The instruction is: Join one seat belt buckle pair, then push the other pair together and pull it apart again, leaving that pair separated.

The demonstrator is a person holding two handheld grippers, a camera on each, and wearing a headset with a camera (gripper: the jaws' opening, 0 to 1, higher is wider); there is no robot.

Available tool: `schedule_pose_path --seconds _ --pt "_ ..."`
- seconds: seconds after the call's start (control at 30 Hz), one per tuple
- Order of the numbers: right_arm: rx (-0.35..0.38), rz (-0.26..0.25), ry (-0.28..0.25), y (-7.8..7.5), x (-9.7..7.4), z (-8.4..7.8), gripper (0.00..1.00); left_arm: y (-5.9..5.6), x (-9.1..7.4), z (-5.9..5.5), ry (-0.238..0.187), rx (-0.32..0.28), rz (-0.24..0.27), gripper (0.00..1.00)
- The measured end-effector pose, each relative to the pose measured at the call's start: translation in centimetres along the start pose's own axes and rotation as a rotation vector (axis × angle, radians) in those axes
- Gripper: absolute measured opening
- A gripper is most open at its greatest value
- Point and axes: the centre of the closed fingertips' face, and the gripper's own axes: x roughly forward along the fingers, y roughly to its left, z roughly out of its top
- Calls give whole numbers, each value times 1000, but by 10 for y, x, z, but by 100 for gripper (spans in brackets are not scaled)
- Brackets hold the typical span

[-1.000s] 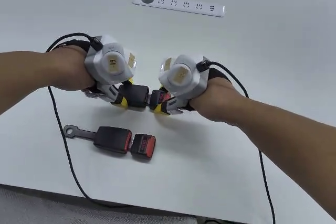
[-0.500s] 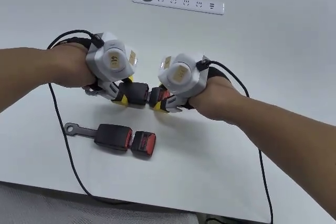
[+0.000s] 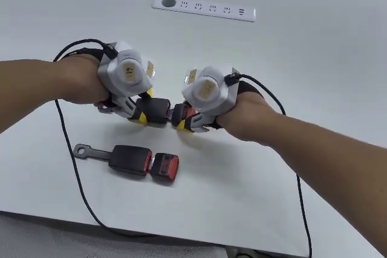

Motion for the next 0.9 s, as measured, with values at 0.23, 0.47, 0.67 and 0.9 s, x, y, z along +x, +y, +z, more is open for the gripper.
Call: schedule_pose_path --seconds 0.23,0.47,0.67,0.9 --pt "13 4 -27 0 -8 -11 33 0 0 0 -11 -2 7 32" --pt "5 0 -22 1 -10 -13 34 0 0 1 0 0 0 32" --pt "21 -9 3 1 -21 -32 34 0 0 1 14 1 -4 32" --pt "37 -22 17 2 -44 -65 34 1 0 1 18 4 -3 32"
